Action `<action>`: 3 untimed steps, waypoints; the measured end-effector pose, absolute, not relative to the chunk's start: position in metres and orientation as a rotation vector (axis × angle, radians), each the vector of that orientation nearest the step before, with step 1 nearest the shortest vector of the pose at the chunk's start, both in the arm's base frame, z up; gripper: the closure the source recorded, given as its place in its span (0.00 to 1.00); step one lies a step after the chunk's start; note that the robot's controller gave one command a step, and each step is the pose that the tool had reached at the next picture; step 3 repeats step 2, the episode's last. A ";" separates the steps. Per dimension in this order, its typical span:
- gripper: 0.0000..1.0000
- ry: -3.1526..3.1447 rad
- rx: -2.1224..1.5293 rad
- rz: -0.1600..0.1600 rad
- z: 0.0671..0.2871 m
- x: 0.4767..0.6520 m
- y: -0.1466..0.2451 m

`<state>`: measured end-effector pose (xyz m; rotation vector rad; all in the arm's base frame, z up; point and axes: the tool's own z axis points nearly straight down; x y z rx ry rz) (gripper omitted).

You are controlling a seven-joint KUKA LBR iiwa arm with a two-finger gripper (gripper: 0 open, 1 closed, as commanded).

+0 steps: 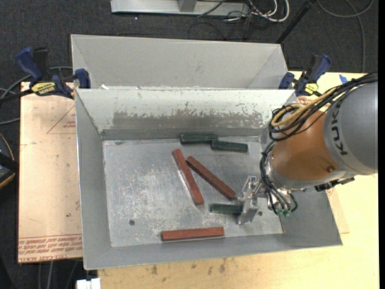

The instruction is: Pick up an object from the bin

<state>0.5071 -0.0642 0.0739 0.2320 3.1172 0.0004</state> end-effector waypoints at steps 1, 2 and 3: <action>1.00 3.117 0.231 0.000 0.074 0.507 -0.064; 1.00 3.134 0.161 0.000 0.215 0.516 -0.064; 1.00 3.134 0.161 0.000 0.215 0.516 -0.064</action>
Offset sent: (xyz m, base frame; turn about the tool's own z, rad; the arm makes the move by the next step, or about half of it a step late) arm 0.0074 0.0002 0.1407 -0.0472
